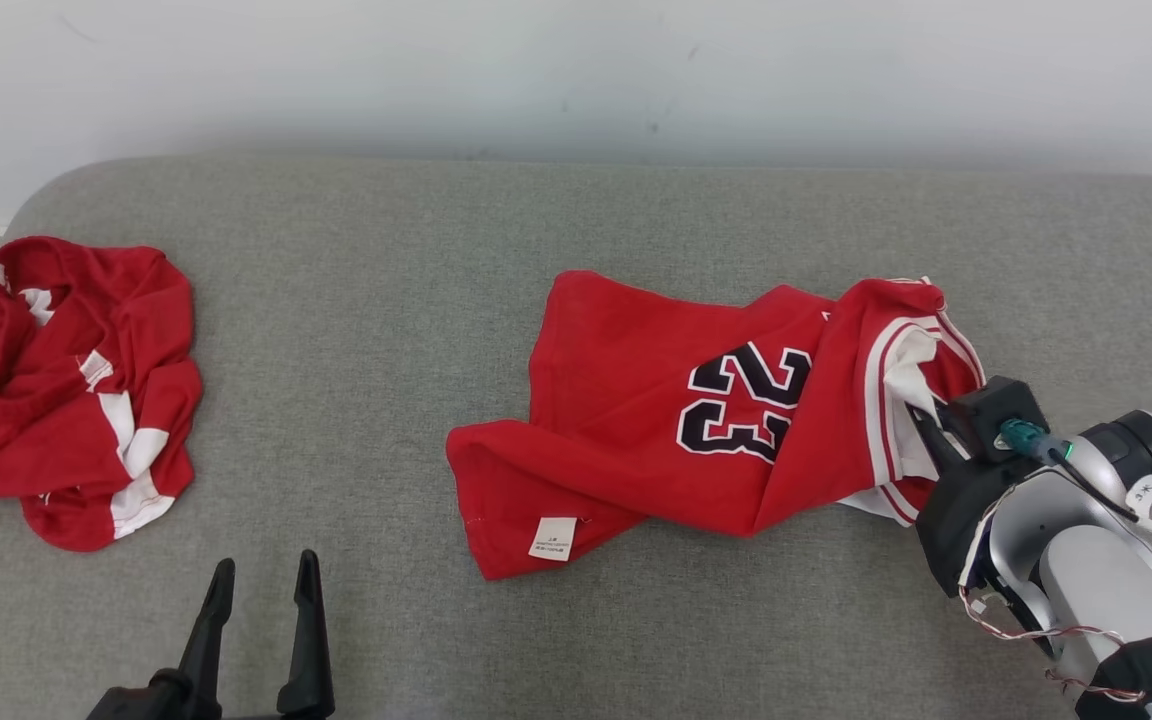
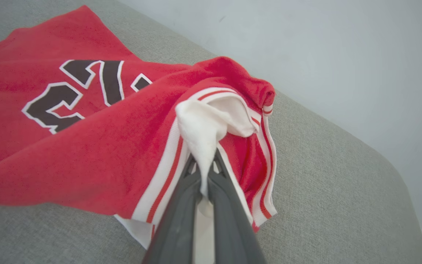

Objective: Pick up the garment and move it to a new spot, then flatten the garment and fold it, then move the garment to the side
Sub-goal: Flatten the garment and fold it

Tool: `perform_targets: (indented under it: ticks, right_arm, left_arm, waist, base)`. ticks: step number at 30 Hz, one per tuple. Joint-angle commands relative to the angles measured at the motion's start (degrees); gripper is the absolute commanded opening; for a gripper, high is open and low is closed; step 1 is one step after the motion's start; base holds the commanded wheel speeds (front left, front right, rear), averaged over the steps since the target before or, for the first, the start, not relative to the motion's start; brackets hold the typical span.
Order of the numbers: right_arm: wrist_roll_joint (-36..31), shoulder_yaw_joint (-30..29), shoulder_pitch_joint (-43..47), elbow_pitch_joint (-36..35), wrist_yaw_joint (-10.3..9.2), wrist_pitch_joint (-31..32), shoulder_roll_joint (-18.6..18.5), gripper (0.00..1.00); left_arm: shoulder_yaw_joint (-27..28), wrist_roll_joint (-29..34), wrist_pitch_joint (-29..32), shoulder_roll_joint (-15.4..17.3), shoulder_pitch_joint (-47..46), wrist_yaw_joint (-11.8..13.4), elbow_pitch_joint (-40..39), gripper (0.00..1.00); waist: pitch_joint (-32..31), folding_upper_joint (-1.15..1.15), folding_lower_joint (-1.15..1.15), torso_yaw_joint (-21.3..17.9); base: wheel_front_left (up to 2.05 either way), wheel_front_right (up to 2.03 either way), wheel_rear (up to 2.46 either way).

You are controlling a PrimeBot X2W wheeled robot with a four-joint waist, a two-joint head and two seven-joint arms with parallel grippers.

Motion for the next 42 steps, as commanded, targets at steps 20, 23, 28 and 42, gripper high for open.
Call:
perform_targets:
  ticks: [20,23,28,42]
  right_arm:
    - [19.54,-33.53,25.03,-18.09,-0.15,2.63,19.10,0.33]
    - [16.69,-35.16,25.40,-15.91,-0.15,2.42,19.43,1.00]
    - [11.93,-36.11,25.98,-13.94,-0.15,1.90,19.51,1.00]
    - [3.27,-30.25,29.13,-19.40,-0.15,-9.42,19.53,1.00]
  left_arm:
    - [1.29,0.76,-0.04,0.01,0.91,-0.18,0.36,1.00]
    - [1.14,0.85,-0.04,0.01,0.82,-0.10,0.64,1.00]
    - [1.01,0.87,-0.04,0.02,1.24,0.09,0.91,1.00]
    - [2.24,0.66,-0.04,0.01,4.68,0.60,1.05,1.00]
  waist:
    - [-3.56,0.00,0.00,-5.78]
    - [-3.94,0.00,0.00,-6.12]
    - [-4.64,0.00,0.00,-6.41]
    - [-7.88,0.00,0.00,-8.84]
  base:
    - [0.00,0.00,0.00]
    - [0.00,0.00,0.00]
    - [0.00,0.00,0.00]
    - [0.00,0.00,0.00]
